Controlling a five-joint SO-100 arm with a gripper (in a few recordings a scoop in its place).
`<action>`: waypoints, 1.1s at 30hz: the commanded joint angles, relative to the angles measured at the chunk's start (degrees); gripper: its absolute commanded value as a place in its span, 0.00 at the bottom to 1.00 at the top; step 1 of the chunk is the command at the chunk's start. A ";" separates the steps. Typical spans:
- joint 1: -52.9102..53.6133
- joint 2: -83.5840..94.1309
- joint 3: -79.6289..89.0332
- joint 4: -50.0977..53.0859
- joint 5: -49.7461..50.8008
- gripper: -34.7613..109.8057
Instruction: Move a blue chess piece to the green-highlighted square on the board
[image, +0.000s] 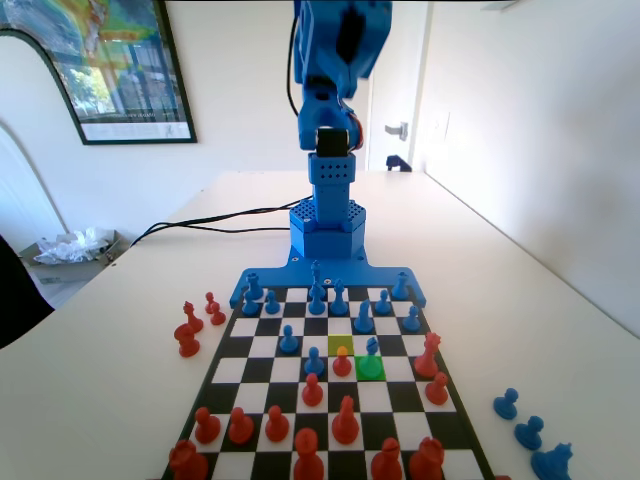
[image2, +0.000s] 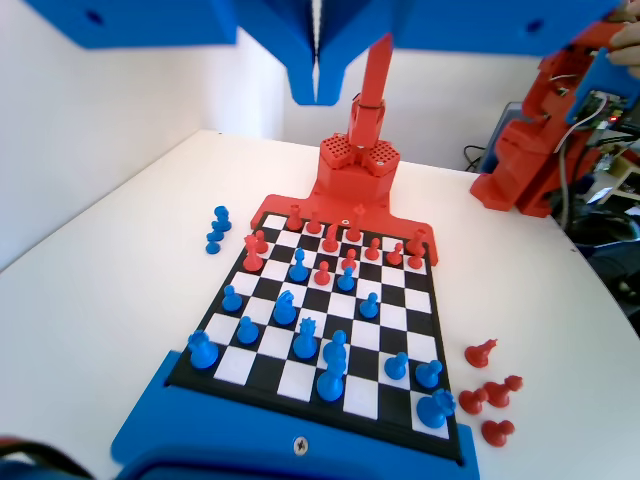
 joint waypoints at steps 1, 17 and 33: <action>0.53 1.85 0.18 -0.53 -0.70 0.25; 6.06 7.03 0.53 -1.76 -0.70 0.25; 6.24 7.03 0.44 -1.76 -0.70 0.25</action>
